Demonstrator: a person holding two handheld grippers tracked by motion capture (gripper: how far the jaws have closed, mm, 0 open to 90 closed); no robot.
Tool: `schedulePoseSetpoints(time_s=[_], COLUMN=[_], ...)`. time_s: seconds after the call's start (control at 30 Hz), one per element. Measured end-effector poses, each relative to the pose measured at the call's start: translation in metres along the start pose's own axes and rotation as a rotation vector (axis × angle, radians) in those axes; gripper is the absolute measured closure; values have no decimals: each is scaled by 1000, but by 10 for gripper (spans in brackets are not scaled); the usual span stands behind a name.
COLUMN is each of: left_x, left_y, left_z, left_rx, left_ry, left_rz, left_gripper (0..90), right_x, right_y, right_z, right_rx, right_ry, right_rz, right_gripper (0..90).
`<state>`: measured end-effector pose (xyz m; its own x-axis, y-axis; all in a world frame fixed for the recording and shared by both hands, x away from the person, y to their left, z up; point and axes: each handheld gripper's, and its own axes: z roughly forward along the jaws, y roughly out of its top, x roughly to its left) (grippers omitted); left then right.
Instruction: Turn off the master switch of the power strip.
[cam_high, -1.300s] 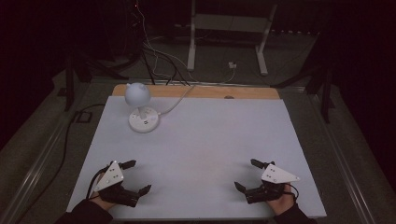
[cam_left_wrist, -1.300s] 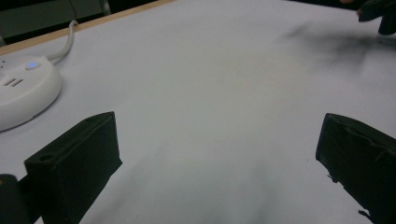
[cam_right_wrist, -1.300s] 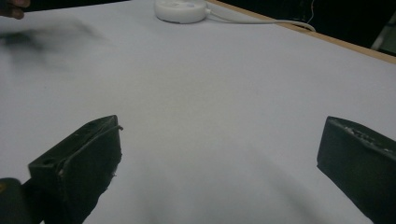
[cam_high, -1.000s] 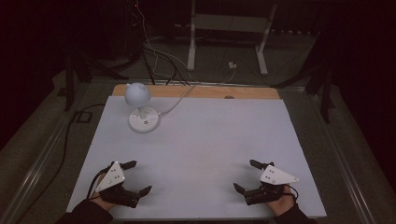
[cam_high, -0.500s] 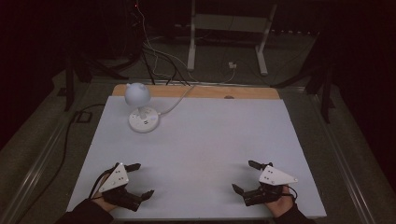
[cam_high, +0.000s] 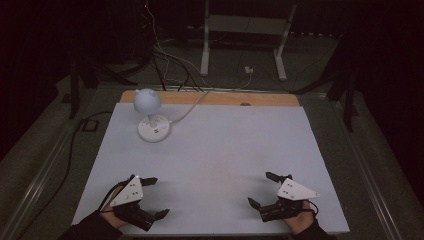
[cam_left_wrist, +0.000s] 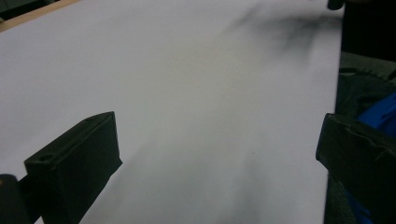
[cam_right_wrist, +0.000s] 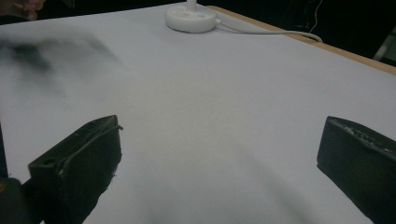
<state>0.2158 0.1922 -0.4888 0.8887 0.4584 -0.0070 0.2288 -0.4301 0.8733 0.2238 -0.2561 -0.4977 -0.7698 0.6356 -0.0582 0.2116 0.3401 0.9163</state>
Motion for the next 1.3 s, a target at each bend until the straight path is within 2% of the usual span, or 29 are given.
schedulePoseSetpoints(time_s=[0.2, 0.6, 0.8, 0.87, 0.93, 1.03, 1.1, 1.13, 1.2, 1.3], left_x=[-3, -2, 1, 2, 3, 5, 7, 9, 10, 15], left_y=[10, 28, 34, 36, 37, 40, 43, 46, 47, 53], left_z=[-1, -1, 1, 3, 4, 4, 4, 4, 4, 5], left_rx=[-13, -30, -36, -36, -36, -47, -49, -47, -44, -40], left_ry=[-37, -57, -43, -43, -35, -36, -26, -11, -10, 17], left_rz=[16, 31, 37, 28, 43, 32, 36, 52, 51, 39], left_gripper=[3, 3, 3, 4, 4, 4, 3, 4, 4, 3], right_x=[-1, 1, 1, 1, 1, 1, 1, 1, 1, 1], right_y=[0, 1, 1, 1, 1, 1, 1, 1, 1, 1], right_z=[-1, -2, -3, -3, -2, -3, -3, -3, -3, -3], right_rx=[-8, -17, -21, -21, -19, -22, -22, -23, -24, -24], right_ry=[0, 0, 1, 2, -2, 1, 1, 3, 4, 5], right_rz=[10, 9, 7, 10, 4, 12, 12, 12, 11, 15], right_gripper=[0, 0, 0, 0, 0, 0, 0, 0, 0, 0])
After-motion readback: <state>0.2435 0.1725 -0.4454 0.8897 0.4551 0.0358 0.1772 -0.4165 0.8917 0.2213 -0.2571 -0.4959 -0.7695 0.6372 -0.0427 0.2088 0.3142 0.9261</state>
